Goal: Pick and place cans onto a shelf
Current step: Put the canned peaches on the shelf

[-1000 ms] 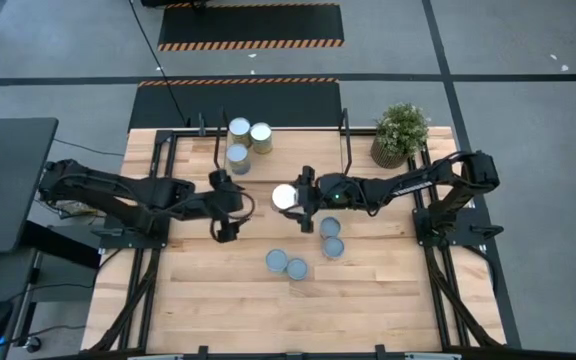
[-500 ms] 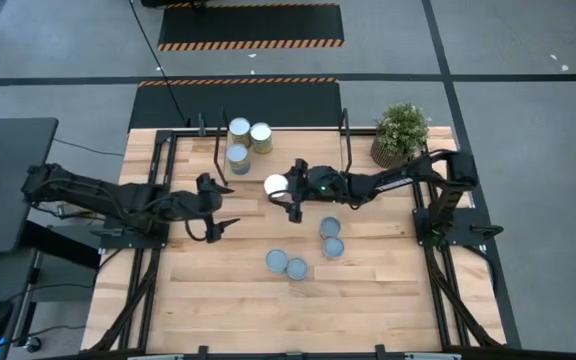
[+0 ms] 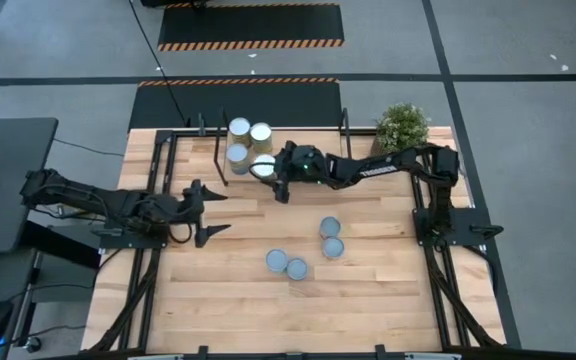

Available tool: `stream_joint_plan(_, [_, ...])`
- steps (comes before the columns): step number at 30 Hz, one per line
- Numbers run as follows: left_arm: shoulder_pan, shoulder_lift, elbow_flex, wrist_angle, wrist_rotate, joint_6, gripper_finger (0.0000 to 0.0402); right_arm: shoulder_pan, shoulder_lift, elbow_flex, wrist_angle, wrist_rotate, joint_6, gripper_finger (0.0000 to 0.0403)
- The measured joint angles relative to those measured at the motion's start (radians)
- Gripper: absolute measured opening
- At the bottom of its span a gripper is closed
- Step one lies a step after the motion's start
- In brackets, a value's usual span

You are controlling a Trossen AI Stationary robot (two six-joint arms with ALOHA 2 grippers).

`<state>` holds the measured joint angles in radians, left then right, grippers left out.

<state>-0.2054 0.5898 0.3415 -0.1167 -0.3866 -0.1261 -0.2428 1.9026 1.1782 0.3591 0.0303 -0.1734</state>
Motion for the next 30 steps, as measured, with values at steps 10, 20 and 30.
stream_joint_plan(10, [-0.002, -0.153, -0.098, 0.085, 0.033, -0.015, 0.0398, -0.031, 0.096, 0.12, -0.078, 0.0, 0.02, 0.0327])
stream_joint_plan(20, [-0.001, -0.18, -0.12, 0.105, 0.033, -0.023, 0.0398, -0.041, 0.119, 0.126, -0.07, -0.005, 0.039, 0.0327])
stream_joint_plan(30, [-0.001, -0.18, -0.12, 0.108, 0.033, 0.005, 0.0398, -0.05, 0.119, 0.126, -0.066, -0.024, 0.021, 0.0327])
